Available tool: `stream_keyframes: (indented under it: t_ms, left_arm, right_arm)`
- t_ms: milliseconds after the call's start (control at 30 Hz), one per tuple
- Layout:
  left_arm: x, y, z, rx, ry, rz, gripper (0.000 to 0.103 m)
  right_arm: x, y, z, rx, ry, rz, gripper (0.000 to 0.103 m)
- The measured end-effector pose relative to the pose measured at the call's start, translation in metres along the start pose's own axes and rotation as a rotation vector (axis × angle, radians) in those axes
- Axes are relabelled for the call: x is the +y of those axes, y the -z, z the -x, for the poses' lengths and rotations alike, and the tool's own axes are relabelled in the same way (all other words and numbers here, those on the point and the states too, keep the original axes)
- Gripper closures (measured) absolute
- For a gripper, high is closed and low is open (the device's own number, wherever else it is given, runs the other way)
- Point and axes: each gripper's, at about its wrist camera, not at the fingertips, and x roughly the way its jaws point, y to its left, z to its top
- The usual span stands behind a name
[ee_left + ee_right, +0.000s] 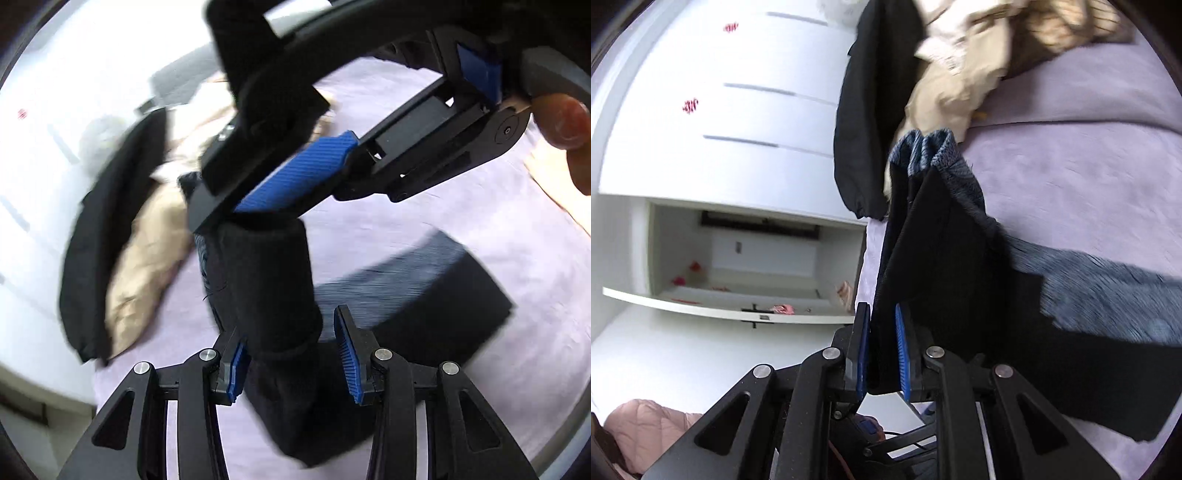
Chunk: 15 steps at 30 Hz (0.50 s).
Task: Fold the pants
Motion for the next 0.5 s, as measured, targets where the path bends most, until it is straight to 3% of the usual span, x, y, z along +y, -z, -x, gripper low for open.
stream_keyframes:
  t_ms: [133, 233, 367, 400, 500]
  left_arm:
    - [-0.067, -0.005, -0.023, 0.067, 0.047, -0.107, 0.06]
    - [-0.122, 0.007, -0.052, 0.134, 0.094, -0.22, 0.06]
    - [-0.152, 0.019, -0.068, 0.153, 0.052, -0.287, 0.06]
    - [-0.146, 0.019, -0.063, 0.148, 0.066, -0.264, 0.06]
    - [-0.125, 0.018, -0.048, 0.142, 0.131, -0.214, 0.06]
  right_arm:
    - [-0.077, 0.041, 0.058, -0.082, -0.053, -0.124, 0.088]
    - [-0.133, 0.065, 0.075, -0.129, -0.118, -0.235, 0.088]
    - [-0.187, 0.088, 0.073, -0.115, 0.022, -0.336, 0.083]
    - [-0.194, 0.091, 0.074, -0.116, 0.033, -0.348, 0.078]
    - [-0.2, 0.096, 0.084, -0.154, 0.08, -0.322, 0.053]
